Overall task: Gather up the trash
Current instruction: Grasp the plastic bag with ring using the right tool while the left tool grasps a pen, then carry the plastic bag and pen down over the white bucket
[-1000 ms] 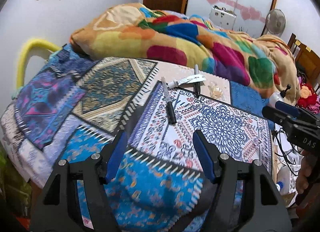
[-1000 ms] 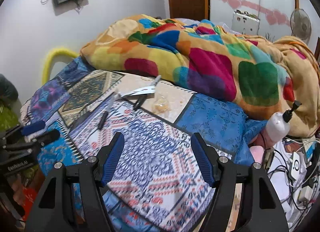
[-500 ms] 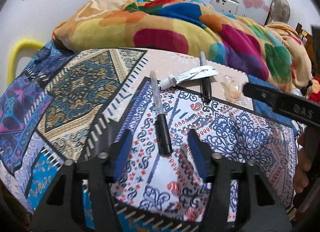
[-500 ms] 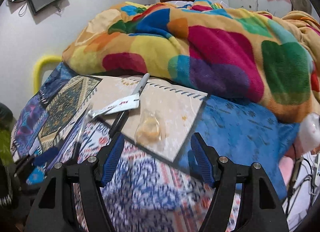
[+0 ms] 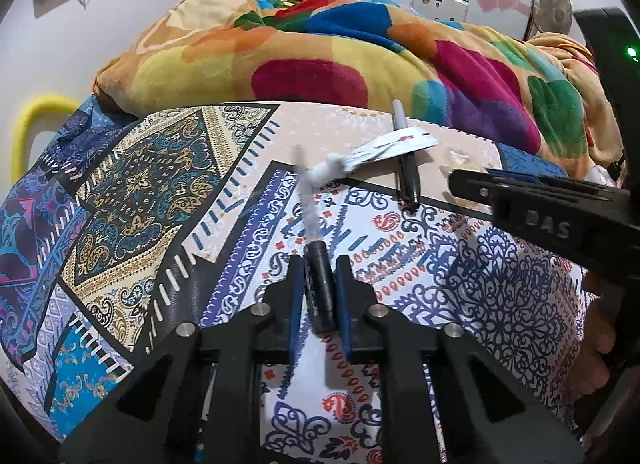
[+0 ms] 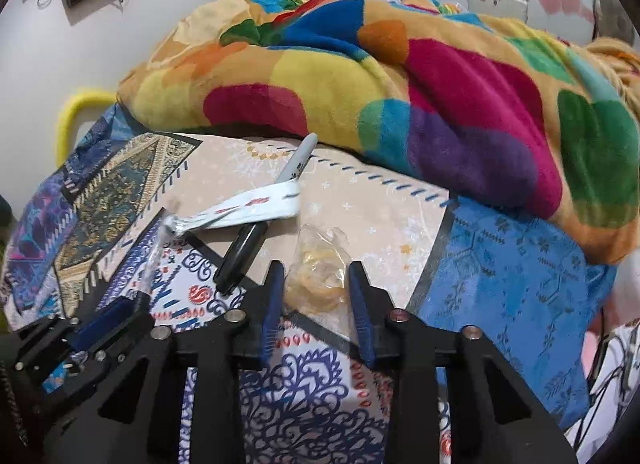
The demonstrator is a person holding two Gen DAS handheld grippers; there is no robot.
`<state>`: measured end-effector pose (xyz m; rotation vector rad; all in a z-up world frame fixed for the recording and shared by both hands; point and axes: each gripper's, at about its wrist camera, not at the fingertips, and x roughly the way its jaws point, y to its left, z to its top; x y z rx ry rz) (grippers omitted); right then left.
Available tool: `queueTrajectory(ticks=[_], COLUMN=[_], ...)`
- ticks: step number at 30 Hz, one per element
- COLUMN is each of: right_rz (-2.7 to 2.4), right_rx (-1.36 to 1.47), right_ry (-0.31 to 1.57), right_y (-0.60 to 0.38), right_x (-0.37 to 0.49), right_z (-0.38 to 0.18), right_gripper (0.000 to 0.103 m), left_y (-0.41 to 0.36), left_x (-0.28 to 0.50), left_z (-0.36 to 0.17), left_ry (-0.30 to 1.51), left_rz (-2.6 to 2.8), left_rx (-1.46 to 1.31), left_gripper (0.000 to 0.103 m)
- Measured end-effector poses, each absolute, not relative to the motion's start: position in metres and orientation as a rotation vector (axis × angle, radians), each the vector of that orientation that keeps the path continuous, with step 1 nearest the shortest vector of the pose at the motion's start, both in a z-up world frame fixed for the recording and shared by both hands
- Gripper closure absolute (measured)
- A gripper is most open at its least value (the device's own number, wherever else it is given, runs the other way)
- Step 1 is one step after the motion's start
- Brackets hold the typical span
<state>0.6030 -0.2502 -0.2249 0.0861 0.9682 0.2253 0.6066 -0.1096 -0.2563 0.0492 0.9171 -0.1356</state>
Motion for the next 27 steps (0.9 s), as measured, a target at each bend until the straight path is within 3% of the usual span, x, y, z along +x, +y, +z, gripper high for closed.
queueTrajectory(ticks=[9, 27], right_rz=[0.237, 0.332], right_rx=[0.112, 0.054], right_ry=[0.964, 0.784], right_y=[-0.258, -0.222], right_x=[0.577, 0.473], right_z=[-0.206, -0.111], right_gripper=[0.075, 0.075], left_y=[-0.098, -0.070], left_x=[0.586, 0.471], left_z=[-0.245, -0.148], left_ry=[0.943, 0.807], left_rz=[-0.134, -0.156], left_rx=[0.033, -0.041], left_gripper=[0.090, 0.090])
